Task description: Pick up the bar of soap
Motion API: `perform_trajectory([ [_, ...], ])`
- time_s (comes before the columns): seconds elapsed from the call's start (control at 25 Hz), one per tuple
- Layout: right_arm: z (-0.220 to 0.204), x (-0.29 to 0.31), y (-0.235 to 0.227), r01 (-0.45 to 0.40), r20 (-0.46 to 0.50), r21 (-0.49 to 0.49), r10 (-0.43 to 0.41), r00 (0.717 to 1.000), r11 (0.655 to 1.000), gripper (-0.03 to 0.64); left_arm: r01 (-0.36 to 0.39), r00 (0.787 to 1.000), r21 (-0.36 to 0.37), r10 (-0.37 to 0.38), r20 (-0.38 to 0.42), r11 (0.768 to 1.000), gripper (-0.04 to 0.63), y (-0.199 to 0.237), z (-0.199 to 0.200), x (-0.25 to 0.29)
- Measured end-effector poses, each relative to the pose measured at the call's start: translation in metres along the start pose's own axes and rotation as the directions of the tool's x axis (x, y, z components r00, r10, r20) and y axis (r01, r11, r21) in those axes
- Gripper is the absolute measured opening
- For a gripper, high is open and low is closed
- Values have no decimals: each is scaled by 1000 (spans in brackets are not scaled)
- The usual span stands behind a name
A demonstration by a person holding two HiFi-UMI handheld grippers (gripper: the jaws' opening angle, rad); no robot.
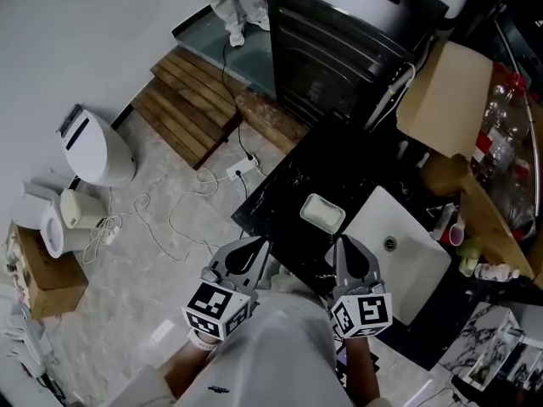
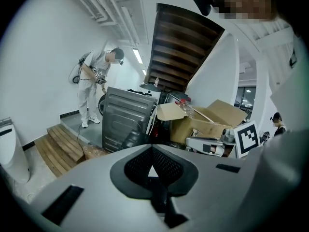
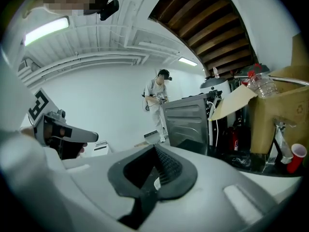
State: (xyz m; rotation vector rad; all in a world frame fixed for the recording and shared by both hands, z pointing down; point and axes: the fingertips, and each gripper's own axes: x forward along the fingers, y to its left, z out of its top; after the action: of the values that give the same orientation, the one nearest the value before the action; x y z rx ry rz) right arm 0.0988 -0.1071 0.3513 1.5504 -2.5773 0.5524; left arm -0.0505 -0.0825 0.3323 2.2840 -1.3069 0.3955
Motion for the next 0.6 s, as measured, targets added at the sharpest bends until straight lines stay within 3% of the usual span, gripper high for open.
perform_trajectory([
  [0.6, -6, 10, -9, -23, -57, -19, 22, 998, 1000, 12, 14, 999, -25, -15, -33, 1000, 6, -2, -2, 26],
])
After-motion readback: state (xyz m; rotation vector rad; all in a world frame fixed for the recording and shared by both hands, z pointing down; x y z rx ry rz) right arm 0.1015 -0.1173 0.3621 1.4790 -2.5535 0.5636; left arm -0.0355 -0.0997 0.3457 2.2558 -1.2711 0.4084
